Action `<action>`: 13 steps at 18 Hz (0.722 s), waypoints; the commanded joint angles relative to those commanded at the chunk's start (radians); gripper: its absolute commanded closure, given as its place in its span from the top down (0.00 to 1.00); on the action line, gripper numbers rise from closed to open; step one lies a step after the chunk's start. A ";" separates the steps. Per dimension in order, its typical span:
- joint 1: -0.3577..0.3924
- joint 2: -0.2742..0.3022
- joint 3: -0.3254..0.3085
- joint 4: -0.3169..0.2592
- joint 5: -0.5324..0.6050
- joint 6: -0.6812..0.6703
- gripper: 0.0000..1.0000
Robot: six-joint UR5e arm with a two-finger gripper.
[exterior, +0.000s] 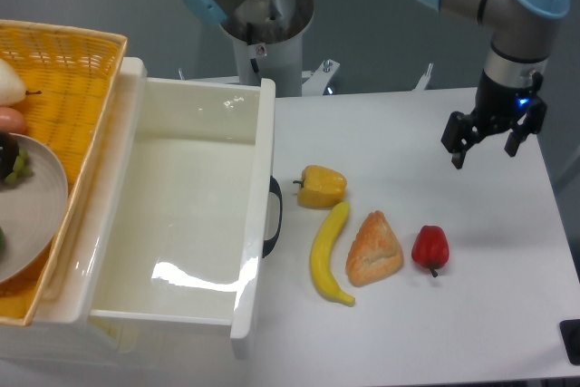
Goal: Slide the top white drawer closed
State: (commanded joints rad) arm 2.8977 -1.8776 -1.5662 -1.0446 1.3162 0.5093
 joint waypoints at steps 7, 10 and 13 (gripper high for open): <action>-0.032 0.017 0.008 -0.002 0.102 -0.012 1.00; -0.133 -0.020 0.049 -0.003 0.274 -0.174 1.00; -0.166 -0.026 0.049 -0.006 0.322 -0.241 1.00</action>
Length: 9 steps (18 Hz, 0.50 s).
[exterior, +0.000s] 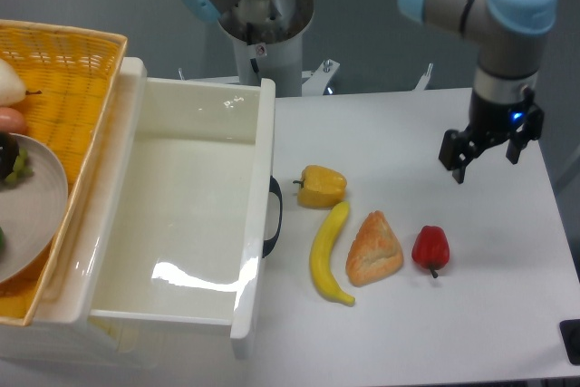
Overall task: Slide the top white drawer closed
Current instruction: 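Move the gripper down toward the open drawer's front panel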
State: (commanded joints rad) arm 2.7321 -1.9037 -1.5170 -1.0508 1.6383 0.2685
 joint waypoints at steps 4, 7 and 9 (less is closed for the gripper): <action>-0.052 0.006 -0.008 -0.002 -0.012 -0.037 1.00; -0.104 -0.008 -0.011 -0.003 -0.012 -0.034 1.00; -0.136 -0.012 -0.015 -0.003 -0.017 -0.022 1.00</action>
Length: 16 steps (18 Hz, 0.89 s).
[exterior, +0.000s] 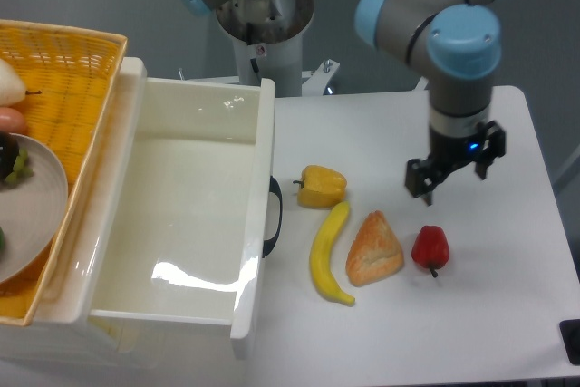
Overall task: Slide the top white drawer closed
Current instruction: 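Move the gripper down toward the open drawer's front panel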
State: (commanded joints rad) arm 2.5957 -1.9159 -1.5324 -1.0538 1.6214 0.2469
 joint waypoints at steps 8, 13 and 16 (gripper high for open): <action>-0.080 -0.028 -0.002 -0.002 0.001 0.084 1.00; -0.098 -0.035 -0.012 0.002 0.002 0.121 1.00; -0.114 -0.046 -0.011 0.003 0.002 0.121 1.00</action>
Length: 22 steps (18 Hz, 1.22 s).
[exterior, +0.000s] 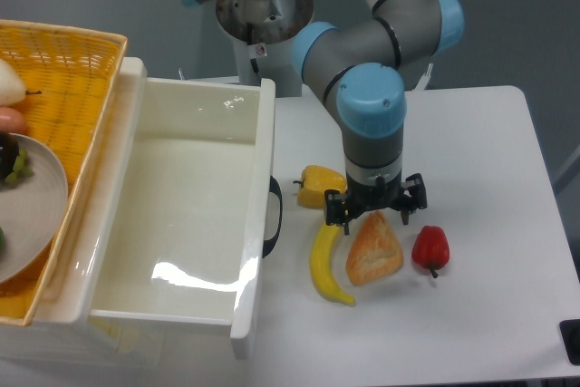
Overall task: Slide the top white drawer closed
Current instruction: 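Move the gripper down toward the open drawer's front panel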
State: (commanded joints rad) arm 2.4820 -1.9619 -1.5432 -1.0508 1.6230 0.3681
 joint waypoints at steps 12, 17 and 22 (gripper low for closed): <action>-0.025 -0.028 -0.012 -0.002 -0.044 -0.005 1.00; -0.031 -0.029 -0.018 -0.002 -0.054 -0.003 1.00; -0.032 -0.031 -0.026 -0.002 -0.067 -0.003 1.00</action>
State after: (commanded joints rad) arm 2.4498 -1.9926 -1.5693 -1.0523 1.5555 0.3651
